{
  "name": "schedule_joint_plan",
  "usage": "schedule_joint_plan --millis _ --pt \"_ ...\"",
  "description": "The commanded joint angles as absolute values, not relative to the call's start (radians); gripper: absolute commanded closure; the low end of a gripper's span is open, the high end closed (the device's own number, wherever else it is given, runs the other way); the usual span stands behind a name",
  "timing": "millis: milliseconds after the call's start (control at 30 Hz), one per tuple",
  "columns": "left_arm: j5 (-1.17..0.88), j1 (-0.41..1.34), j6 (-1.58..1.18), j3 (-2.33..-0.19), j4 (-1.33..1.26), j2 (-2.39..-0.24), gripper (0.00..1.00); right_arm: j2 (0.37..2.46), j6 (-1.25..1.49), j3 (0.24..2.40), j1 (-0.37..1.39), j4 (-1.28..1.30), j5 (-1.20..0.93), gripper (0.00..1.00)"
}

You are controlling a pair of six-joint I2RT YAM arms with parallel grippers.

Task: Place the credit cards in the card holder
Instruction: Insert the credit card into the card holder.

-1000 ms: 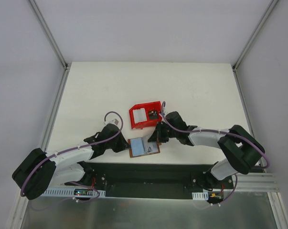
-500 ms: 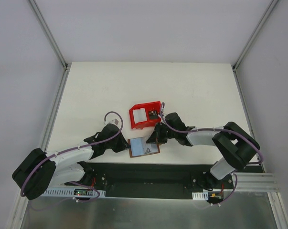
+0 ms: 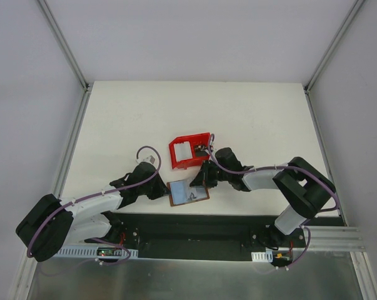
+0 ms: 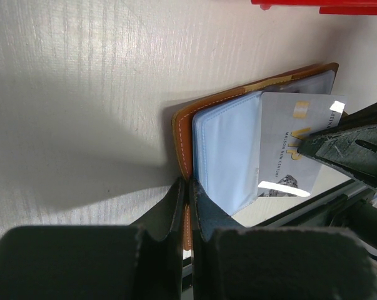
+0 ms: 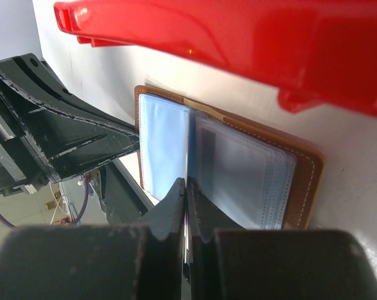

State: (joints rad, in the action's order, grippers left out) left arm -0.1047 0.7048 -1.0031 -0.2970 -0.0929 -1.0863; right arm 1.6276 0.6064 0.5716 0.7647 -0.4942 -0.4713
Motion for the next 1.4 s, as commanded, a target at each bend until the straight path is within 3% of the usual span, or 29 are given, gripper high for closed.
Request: schedule_joint_plan --millis 0,900,1367 --pt "-0.11 0.693 -0.991 -0.301 -0.08 -1.086 1.0 1.64 0.635 0.552 0.775 -0.508 -0.486 0.98" --pt "-0.12 0.693 -0.996 -0.322 -0.08 -1.108 1.0 1.612 0.65 0.515 0.782 -0.471 -0.491 0.97" --pt "-0.14 0.693 -1.0 -0.322 -0.106 -1.12 1.0 1.531 0.637 0.575 0.873 -0.305 -0.252 0.89"
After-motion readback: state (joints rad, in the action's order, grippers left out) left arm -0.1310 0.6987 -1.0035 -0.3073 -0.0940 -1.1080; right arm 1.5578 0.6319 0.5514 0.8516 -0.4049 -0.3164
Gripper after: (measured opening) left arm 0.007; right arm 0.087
